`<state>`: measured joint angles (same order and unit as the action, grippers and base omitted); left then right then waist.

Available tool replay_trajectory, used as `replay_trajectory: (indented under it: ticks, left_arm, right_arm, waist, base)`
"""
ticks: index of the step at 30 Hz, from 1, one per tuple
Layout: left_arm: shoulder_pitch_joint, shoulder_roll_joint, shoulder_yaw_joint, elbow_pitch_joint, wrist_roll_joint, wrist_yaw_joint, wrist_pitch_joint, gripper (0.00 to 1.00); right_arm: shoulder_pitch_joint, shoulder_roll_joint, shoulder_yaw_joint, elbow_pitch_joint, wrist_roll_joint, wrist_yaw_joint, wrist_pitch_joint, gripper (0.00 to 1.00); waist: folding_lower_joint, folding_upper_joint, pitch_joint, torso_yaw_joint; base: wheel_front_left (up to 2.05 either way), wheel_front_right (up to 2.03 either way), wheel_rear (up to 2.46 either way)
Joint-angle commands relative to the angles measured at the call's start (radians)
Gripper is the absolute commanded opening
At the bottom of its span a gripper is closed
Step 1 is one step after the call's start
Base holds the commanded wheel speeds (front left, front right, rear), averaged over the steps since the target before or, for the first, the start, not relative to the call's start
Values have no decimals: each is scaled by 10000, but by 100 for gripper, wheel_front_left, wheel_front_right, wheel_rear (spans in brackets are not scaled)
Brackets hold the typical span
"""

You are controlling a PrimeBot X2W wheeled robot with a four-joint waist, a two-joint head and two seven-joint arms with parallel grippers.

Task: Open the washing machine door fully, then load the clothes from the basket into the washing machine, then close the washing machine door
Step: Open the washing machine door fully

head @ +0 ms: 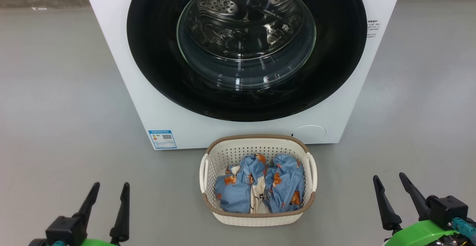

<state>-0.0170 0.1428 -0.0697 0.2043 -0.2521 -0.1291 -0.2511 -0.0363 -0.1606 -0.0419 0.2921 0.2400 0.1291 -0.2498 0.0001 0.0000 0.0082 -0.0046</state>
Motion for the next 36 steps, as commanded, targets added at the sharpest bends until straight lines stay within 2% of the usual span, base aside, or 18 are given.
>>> replay_trajectory:
  ticks: [1,9,28,36]
  left_arm:
    - [-305,229,326,-196,112,-16,-107,100]
    - [-307,227,326,-139,239,-16,-107,100]
    - [-368,235,412,-194,201,-16,-107,100]
    - [-415,215,382,-314,-334,-16,-107,100]
  right_arm:
    - [-49,-121,191,-275,-42,16,-120,100]
    - [-68,-124,211,-264,-25,16,-120,100]
    - [-114,-124,263,-342,24,16,-120,100]
    - [-134,-129,220,-337,26,16,-120,100]
  waist:
    - [0,0,2,3]
    - [0,0,-19,-1]
    - [0,0,131,-53]
    - [0,0,185,-92]
  base:
    - [43,43,-85]
    - [78,78,-156]
    - [122,122,-245]
    - [114,102,-216]
